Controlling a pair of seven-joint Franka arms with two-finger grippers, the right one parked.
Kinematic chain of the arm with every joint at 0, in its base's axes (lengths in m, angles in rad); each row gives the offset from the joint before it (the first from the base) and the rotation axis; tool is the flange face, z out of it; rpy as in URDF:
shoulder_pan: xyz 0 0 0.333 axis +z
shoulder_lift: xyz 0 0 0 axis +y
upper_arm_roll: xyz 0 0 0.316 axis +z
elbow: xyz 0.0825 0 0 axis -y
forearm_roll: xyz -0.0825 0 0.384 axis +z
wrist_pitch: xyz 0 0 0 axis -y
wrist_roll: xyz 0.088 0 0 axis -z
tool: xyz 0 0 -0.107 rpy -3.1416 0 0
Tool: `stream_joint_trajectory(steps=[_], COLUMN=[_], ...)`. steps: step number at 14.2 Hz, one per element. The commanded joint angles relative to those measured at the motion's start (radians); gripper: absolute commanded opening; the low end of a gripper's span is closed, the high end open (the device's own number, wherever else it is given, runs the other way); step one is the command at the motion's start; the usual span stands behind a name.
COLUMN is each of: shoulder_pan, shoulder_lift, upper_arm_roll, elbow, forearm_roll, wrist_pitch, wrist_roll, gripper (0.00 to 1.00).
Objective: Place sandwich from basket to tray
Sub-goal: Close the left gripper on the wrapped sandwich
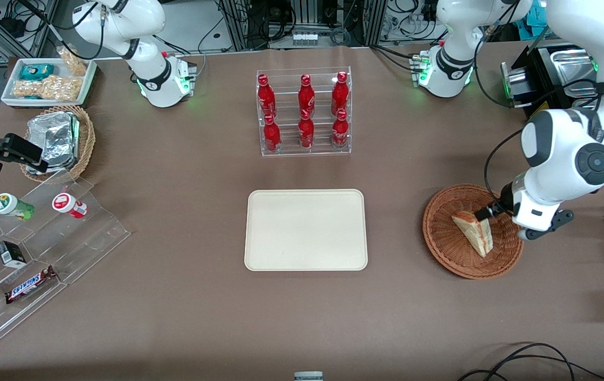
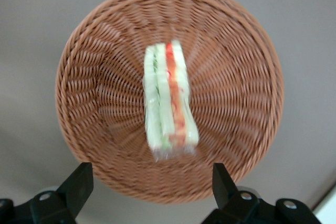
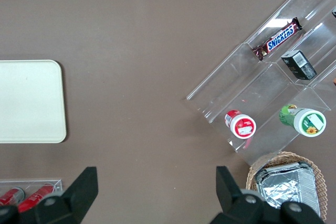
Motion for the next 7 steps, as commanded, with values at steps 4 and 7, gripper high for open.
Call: stream_joint_trajectory(steps=[4, 7], shoulder_pan=[0.009, 0.009], shoulder_lift=[0.108, 0.137], upper_arm_roll=[-0.007, -0.008], elbow=[0.01, 0.01], forearm_roll=[0.075, 0.057], wrist_pitch=[0.115, 0.125], wrist_roll=[-0.276, -0.306], gripper=[1.0, 0.92])
